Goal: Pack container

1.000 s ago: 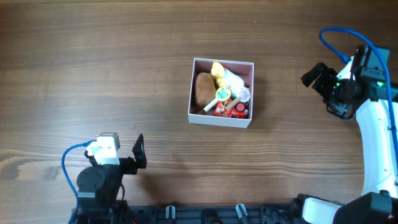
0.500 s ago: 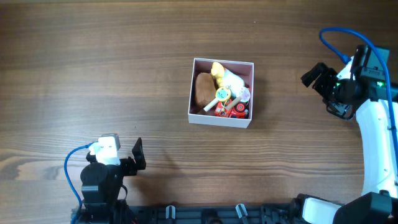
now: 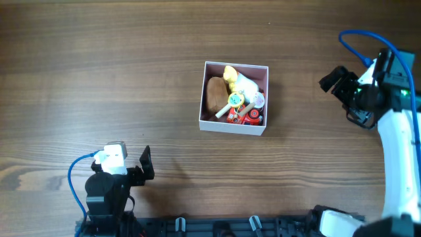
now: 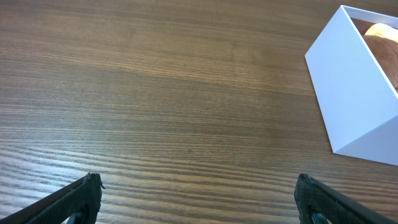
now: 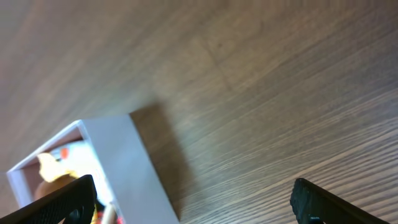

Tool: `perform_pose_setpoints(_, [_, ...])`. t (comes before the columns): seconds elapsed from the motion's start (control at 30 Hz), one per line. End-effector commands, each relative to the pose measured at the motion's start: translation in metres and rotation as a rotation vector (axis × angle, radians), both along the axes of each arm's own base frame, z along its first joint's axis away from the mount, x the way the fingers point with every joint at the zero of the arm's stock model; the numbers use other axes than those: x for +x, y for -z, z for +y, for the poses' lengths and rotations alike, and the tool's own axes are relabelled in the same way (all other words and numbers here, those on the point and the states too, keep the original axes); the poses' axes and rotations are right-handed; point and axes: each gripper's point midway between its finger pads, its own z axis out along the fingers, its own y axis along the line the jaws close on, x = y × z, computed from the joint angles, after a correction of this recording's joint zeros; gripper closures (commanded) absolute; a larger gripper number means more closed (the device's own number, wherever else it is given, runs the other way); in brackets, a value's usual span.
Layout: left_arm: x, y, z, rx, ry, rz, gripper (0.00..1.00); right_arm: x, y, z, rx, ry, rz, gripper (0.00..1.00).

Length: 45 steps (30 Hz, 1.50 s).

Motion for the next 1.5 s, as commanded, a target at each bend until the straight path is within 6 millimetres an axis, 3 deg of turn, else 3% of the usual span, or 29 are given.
perform_pose_setpoints(0.0, [0.0,0.001,-0.002,0.009,0.023,-0.005,0.0,-0.016,-0.049,0.014,-0.056,-0.028,-0.158,0.0])
perform_pose_setpoints(0.13, [0.0,0.001,-0.002,0.009,0.023,-0.005,0.0,-0.058,-0.07,0.013,-0.187,0.007,-0.262,0.0])
perform_pose_setpoints(0.27, [0.0,0.001,-0.002,0.009,0.023,-0.005,0.0,-0.069,-0.076,0.017,-0.304,-0.054,-0.501,0.0])
perform_pose_setpoints(0.53, [0.0,0.001,-0.002,0.009,0.023,-0.005,0.0,-0.098,-0.022,0.039,-0.407,-0.222,-0.747,0.0])
perform_pose_setpoints(0.8, [0.0,0.001,-0.002,0.009,0.023,-0.005,0.0,-0.102,0.017,0.039,-0.473,-0.254,-0.78,0.0])
perform_pose_setpoints(0.9, [0.0,0.001,-0.002,0.009,0.023,-0.005,0.0,-0.101,0.038,0.024,-0.52,-0.186,-0.742,0.0])
perform_pose_setpoints(1.47, [0.0,0.001,-0.002,0.009,0.023,-0.005,0.0,-0.101,0.034,0.02,-0.534,-0.159,-0.762,0.0])
